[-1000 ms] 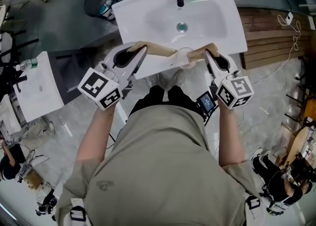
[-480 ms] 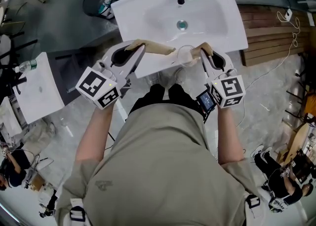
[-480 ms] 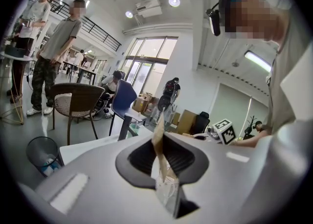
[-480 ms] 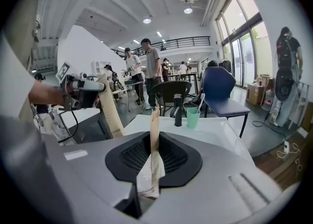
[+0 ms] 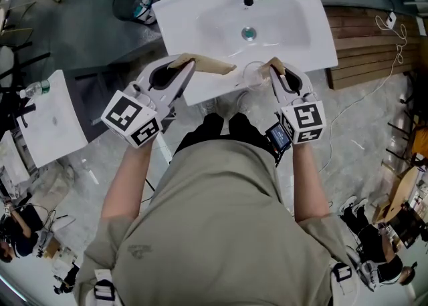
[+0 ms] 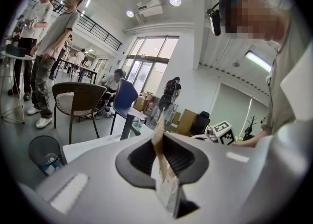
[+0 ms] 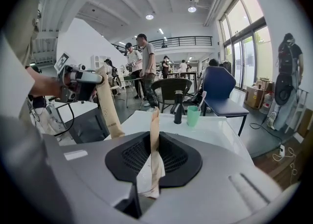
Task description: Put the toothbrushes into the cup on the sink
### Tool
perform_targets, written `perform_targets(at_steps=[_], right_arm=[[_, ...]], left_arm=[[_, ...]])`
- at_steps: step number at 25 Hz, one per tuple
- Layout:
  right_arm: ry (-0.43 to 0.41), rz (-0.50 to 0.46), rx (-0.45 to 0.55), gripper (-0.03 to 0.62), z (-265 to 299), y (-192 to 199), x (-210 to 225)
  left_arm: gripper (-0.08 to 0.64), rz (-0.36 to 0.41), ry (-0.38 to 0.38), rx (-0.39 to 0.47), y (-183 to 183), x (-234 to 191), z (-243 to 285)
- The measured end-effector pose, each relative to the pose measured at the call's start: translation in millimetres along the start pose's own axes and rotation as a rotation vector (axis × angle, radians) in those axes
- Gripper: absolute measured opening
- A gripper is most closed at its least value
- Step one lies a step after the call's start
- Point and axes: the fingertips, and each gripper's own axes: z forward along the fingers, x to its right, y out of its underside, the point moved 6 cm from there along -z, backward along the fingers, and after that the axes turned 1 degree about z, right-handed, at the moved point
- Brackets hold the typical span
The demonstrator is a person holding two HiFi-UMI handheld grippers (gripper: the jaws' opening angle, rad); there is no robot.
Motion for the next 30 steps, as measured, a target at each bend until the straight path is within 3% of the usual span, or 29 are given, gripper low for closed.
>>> perform_targets(at_steps=[8, 30], right_arm=[[0.012, -0.028, -0.001, 0.060, 3, 0, -4], [0.010, 0.067, 0.036, 0.066, 0, 0, 12]], left_arm=[[0.040, -0.002, 0.004, -0.002, 2, -3, -1], [0.040, -0.006, 0.020, -0.014, -2, -3, 19]])
